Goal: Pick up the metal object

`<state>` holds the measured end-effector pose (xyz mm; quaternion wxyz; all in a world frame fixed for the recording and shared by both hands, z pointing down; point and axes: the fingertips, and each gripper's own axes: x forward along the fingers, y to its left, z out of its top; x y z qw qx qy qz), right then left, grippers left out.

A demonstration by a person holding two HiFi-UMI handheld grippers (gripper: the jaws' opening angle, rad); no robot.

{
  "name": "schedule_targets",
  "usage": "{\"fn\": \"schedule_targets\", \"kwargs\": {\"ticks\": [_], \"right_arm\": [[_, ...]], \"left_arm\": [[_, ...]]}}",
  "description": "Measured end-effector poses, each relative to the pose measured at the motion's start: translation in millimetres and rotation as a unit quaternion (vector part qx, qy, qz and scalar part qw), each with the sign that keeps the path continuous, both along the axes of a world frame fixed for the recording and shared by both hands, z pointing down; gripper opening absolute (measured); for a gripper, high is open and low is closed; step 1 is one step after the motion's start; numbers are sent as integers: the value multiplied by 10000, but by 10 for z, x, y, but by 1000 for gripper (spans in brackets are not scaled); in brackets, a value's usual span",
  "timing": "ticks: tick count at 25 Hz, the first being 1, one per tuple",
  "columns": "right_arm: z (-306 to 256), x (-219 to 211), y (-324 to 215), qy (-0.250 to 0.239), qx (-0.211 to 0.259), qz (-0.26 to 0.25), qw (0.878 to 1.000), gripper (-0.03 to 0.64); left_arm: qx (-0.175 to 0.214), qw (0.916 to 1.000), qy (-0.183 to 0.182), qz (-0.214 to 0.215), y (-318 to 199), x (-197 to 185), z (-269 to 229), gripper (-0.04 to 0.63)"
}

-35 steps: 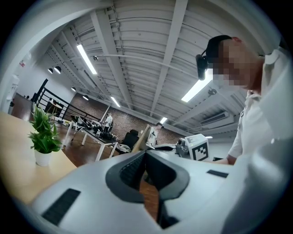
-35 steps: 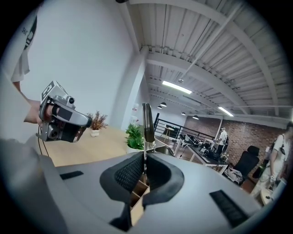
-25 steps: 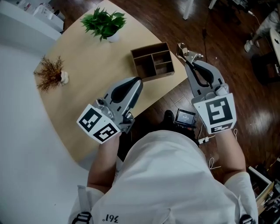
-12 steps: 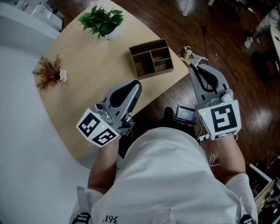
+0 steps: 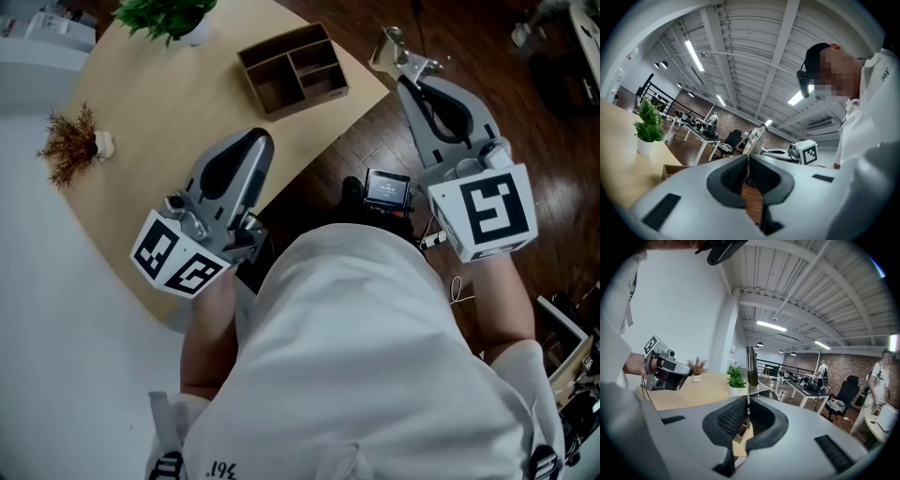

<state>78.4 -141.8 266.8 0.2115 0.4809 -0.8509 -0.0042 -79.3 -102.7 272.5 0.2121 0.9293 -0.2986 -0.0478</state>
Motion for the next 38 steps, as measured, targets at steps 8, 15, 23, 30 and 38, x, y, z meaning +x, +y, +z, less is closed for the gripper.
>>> {"fn": "schedule_targets", "kwargs": {"ticks": [8, 15, 23, 30, 38], "right_arm": [[103, 51, 88, 8, -108, -56, 9999, 5], [150, 49, 154, 44, -194, -95, 9998, 5], [204, 112, 203, 25, -246, -2, 9997, 5], [270, 174, 304, 58, -382, 76, 9992, 5], [328, 176, 375, 37, -429, 23, 9991, 5]], "left_arm": [[-153, 9998, -7, 105, 80, 54, 98, 5], [-264, 9995, -16, 166, 144, 83, 174, 5], [-326, 9991, -42, 256, 171, 114, 204, 5], [-346, 9988, -49, 332, 228, 158, 219, 5], [-333, 9986, 21, 416, 288, 208, 220, 5]]}}
